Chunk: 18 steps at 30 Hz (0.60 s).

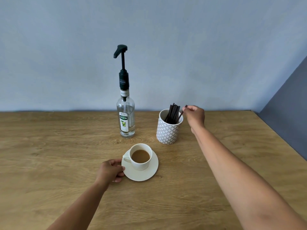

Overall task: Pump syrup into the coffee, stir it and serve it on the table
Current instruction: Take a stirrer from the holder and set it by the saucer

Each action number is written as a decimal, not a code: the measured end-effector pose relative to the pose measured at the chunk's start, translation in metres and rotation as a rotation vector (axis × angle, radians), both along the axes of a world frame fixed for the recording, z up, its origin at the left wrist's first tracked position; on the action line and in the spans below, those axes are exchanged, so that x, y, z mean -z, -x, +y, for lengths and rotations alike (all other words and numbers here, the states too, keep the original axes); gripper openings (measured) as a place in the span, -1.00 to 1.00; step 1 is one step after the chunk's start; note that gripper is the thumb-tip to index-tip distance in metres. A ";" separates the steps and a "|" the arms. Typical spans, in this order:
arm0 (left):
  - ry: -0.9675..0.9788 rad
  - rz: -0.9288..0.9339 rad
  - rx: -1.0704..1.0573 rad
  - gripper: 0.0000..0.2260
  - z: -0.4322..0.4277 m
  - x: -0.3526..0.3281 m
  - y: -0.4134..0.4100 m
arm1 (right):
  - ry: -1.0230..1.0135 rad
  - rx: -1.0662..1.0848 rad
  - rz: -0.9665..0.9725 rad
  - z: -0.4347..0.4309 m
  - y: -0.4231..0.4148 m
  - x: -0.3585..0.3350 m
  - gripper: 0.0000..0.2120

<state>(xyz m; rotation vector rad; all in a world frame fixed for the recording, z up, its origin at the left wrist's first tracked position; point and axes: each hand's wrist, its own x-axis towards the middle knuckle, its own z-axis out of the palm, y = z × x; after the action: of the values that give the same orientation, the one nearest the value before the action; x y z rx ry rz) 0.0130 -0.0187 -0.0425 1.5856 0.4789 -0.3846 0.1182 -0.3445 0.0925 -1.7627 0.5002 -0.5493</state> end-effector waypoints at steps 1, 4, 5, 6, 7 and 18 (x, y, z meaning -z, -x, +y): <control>0.005 0.001 0.003 -0.76 -0.001 -0.001 0.001 | -0.002 -0.010 -0.040 0.000 0.007 -0.007 -0.83; 0.014 0.008 -0.007 -0.76 -0.005 -0.004 0.002 | 0.007 -0.029 -0.207 0.002 0.029 -0.034 -0.83; 0.012 0.010 -0.016 -0.76 -0.005 -0.005 0.003 | 0.008 -0.028 -0.270 0.004 0.036 -0.043 -0.84; 0.006 0.013 -0.023 -0.77 -0.006 -0.006 0.003 | 0.001 -0.029 -0.330 0.007 0.043 -0.051 -0.87; -0.002 0.016 -0.028 -0.77 -0.007 -0.007 0.003 | -0.010 -0.035 -0.384 0.010 0.049 -0.059 -0.89; 0.013 0.019 -0.044 -0.76 -0.007 -0.012 0.008 | 0.135 -0.453 0.252 0.068 0.065 0.021 -0.82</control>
<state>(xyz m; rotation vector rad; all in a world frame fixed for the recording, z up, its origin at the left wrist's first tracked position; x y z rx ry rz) 0.0046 -0.0254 -0.0301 1.5573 0.5243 -0.3694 0.0533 -0.2762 0.0714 -2.0082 0.2235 -0.0426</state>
